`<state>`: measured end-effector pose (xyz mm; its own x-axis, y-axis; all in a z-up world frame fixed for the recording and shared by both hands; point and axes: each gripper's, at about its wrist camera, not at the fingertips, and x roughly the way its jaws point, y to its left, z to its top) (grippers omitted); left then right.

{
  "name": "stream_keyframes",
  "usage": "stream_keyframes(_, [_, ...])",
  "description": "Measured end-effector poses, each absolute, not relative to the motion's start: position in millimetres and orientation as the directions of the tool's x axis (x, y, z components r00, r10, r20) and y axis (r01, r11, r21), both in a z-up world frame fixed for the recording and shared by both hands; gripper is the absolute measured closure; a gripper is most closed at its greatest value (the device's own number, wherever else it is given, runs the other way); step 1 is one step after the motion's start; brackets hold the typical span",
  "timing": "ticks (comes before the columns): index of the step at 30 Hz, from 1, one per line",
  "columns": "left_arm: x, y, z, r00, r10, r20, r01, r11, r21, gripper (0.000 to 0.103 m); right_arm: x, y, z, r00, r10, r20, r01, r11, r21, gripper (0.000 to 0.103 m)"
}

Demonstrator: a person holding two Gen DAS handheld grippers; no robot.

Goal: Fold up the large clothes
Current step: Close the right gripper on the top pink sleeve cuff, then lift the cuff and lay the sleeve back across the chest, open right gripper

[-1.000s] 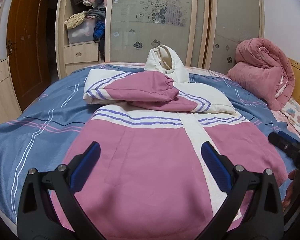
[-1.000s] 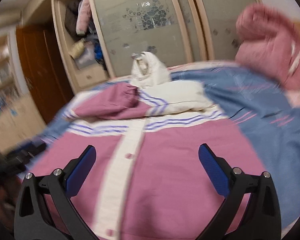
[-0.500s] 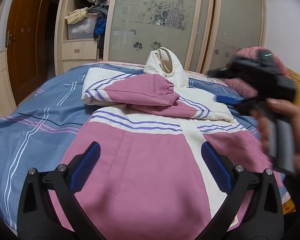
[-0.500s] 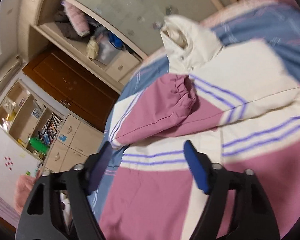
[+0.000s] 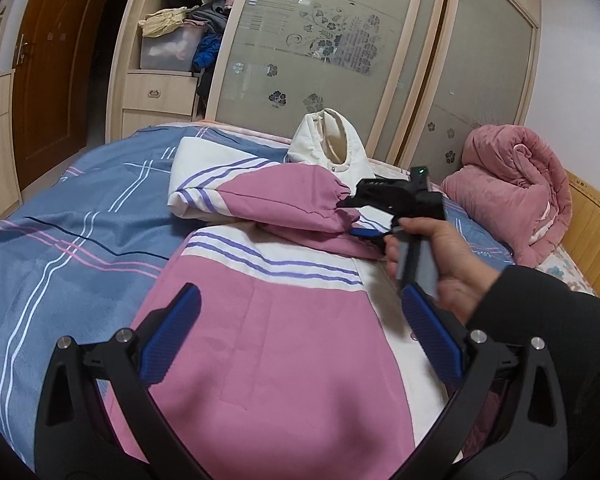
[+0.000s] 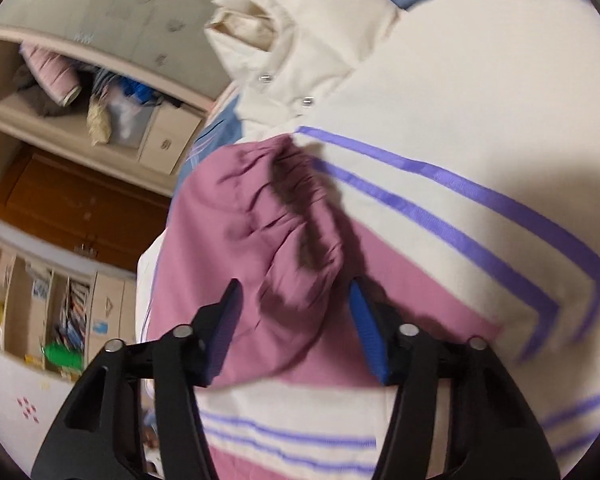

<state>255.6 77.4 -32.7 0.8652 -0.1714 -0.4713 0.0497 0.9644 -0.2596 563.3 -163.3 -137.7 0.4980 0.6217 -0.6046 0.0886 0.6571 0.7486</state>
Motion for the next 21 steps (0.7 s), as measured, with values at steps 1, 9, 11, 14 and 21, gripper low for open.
stream_keyframes(1, [256,78,-32,0.867,-0.171,-0.469,0.051,0.965,-0.257,0.002,568,-162,-142,0.498,0.628,-0.598,0.096,0.645,0.758,0.055])
stream_keyframes(9, [259,80,-31,0.87,-0.173,-0.461,0.05,0.963,-0.266,0.002,580,-127,-113,0.55,0.598,-0.583,0.015,0.691,0.723,0.087])
stream_keyframes(11, [258,79,-31,0.871,-0.18,-0.458,0.058,0.962,-0.267,0.002,580,-121,-91,0.574,0.593,-0.565,-0.031,0.705,0.709,0.088])
stream_keyframes(14, [259,78,-32,0.869,-0.181,-0.461,0.061,0.963,-0.262,0.002,577,-115,-36,0.613,0.593,-0.521,-0.122,0.724,0.679,0.088])
stream_keyframes(21, [260,67,-36,0.859,-0.2,-0.472,0.081,0.962,-0.26,0.002,561,-137,92,0.715,0.565,-0.411,-0.26,0.761,0.594,0.088])
